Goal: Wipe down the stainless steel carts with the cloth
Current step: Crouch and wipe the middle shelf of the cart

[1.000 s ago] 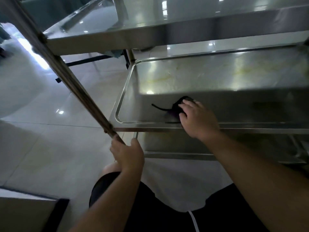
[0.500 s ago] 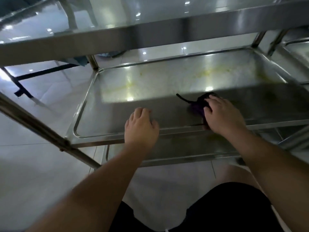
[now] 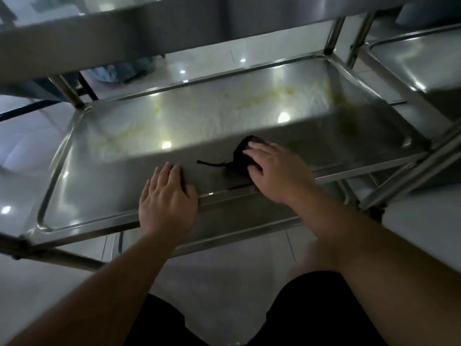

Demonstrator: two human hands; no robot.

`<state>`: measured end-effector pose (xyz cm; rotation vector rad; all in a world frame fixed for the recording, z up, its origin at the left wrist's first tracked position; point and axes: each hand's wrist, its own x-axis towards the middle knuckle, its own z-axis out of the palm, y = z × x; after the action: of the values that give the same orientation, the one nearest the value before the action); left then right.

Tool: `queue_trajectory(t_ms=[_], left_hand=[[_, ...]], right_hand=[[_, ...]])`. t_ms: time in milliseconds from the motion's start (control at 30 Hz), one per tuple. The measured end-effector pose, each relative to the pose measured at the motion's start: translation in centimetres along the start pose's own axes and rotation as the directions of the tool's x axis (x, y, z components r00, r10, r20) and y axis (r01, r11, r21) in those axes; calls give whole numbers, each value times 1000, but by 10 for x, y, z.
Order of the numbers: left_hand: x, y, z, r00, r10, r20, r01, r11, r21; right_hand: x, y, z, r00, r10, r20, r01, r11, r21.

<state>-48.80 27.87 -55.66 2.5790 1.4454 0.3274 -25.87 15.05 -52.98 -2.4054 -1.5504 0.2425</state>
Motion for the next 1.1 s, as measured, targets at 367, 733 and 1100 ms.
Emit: queue_trajectory(t_ms=[367,733,1100], left_hand=[[0,-2,1,1000,7,9,-7,1000,16],[-1,4,-4,999,-20,42,20,1000,20],[-2,6,-4,999,-27,42,25,999,33]], right_hand=[[-9,218,-76,843,510,-169,-526,848,-61],[83,-21,9,988,151,-5,-149,981,123],[105,-69,19,998,-64,24,59,986,156]])
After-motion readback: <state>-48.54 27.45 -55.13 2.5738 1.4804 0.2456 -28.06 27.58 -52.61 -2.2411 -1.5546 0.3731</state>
